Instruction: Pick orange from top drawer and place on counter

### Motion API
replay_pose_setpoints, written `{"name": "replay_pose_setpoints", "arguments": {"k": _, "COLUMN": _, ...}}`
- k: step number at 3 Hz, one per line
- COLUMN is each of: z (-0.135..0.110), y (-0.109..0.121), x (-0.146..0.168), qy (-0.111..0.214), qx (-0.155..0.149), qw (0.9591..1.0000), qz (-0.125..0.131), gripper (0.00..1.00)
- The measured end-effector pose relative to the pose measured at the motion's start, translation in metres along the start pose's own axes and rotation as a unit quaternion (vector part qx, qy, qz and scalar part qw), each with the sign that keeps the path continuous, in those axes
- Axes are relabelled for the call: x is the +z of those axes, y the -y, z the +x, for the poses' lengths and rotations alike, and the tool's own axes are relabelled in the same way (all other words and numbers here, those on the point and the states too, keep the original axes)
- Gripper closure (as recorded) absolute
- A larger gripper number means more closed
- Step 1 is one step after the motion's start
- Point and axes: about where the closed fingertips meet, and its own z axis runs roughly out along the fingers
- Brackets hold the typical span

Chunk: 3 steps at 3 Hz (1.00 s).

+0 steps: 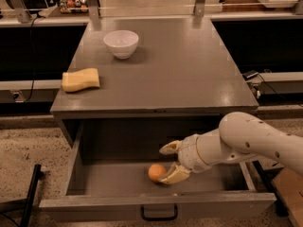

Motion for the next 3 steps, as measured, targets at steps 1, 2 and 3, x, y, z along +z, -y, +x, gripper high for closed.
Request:
{"name": "replay_pose_setpoints", "arguments": {"k": 1, "z": 0.003, "y": -0.004, "x": 0.013, "qy": 0.004, "qx": -0.003, "qw": 0.9999, "qz": -0.011, "gripper": 0.4}}
{"name": "replay_pose_setpoints", "arguments": {"k": 2, "z": 0.007, "y": -0.006, "x": 0.024, "qy": 0.006, "qx": -0.003, "qw": 0.9998, "qz": -0.018, "gripper": 0.43}}
{"name": "replay_pose_setpoints", "arguments": {"k": 3, "z": 0.011, "y": -0.007, "x": 0.033, "qy": 0.005, "qx": -0.002, "qw": 0.9997, "qz": -0.023, "gripper": 0.44}}
